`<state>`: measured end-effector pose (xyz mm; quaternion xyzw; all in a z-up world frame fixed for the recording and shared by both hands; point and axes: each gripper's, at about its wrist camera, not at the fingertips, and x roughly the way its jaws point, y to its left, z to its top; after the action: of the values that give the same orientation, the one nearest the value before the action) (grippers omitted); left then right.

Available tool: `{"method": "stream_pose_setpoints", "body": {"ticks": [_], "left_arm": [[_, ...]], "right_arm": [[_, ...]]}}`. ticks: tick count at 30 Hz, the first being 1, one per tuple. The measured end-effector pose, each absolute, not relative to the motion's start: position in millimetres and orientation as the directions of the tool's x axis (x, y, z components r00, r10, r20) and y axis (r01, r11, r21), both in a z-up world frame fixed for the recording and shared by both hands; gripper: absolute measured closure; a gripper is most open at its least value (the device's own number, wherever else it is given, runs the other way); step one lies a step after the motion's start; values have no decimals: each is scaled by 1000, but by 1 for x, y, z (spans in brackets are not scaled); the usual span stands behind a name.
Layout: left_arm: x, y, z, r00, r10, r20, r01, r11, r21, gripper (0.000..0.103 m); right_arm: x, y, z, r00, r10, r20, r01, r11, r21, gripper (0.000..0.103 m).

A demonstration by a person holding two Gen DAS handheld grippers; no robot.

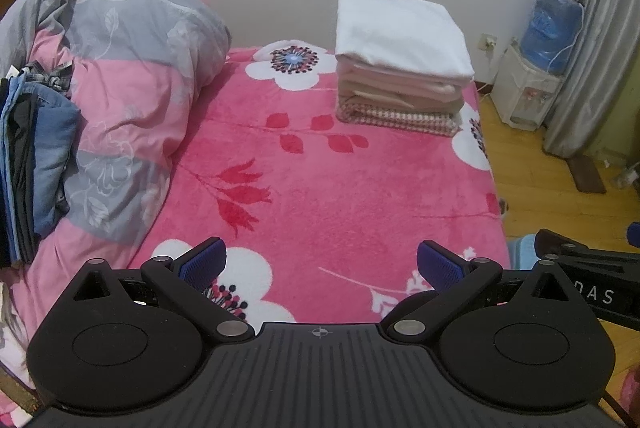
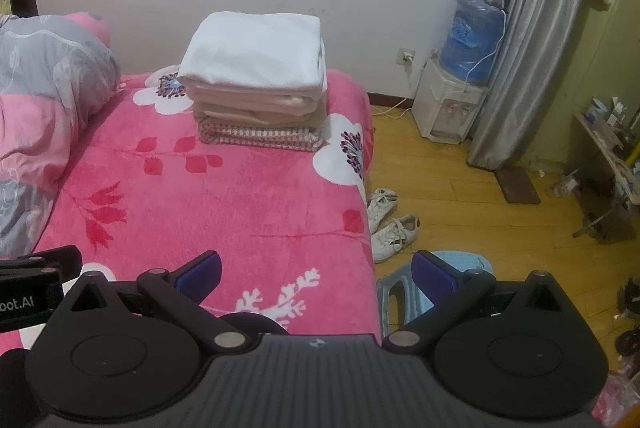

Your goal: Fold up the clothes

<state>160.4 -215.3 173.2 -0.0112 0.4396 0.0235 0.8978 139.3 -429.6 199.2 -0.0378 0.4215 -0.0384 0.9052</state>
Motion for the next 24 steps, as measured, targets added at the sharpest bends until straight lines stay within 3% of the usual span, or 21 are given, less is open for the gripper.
{"method": "stream_pose_setpoints", "body": {"ticks": [24], "left_arm": [[158,-215,170,608,34,-793,-44,999,9,1]], "right_arm": [[142,-430,197,631,-114,-767,32,992,-121,0]]}}
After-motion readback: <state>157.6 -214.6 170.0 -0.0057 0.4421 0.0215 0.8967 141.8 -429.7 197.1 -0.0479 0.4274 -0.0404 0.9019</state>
